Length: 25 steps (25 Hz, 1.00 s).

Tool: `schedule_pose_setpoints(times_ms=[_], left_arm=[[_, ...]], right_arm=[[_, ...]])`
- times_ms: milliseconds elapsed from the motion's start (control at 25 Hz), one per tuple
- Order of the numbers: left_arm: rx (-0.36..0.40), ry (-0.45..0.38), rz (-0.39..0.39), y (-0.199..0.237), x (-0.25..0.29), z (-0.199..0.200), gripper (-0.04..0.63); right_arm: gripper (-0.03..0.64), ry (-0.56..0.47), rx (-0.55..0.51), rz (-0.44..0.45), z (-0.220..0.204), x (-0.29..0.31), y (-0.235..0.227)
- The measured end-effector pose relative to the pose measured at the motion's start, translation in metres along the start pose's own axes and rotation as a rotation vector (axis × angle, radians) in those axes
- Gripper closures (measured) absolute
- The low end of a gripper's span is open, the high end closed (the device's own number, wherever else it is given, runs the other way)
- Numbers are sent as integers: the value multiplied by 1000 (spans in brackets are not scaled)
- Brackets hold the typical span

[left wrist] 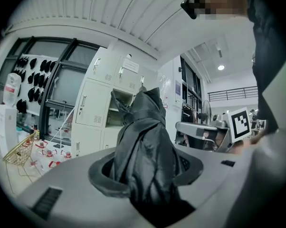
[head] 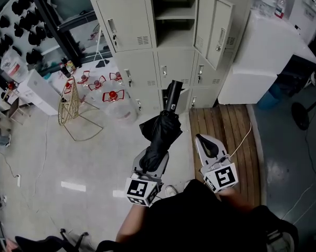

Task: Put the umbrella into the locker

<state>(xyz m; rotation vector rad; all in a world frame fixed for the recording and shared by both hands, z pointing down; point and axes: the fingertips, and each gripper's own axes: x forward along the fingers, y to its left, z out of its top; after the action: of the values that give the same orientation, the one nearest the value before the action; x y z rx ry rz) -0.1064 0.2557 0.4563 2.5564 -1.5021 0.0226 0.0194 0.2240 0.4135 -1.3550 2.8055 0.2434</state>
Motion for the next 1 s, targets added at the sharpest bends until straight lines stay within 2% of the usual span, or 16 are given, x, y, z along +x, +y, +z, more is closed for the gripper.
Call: schedule_pose_setpoints(times_ms=[200, 560, 1000], left_arm=[[6, -7, 2, 13, 9, 6, 383], [-13, 8, 36, 40, 51, 9, 383], [3, 40, 53, 69, 148, 22, 383]], right_arm=[[618, 1, -11, 2, 0, 10, 3], [618, 17, -5, 27, -13, 49, -18], [618, 18, 25, 44, -31, 116, -96]])
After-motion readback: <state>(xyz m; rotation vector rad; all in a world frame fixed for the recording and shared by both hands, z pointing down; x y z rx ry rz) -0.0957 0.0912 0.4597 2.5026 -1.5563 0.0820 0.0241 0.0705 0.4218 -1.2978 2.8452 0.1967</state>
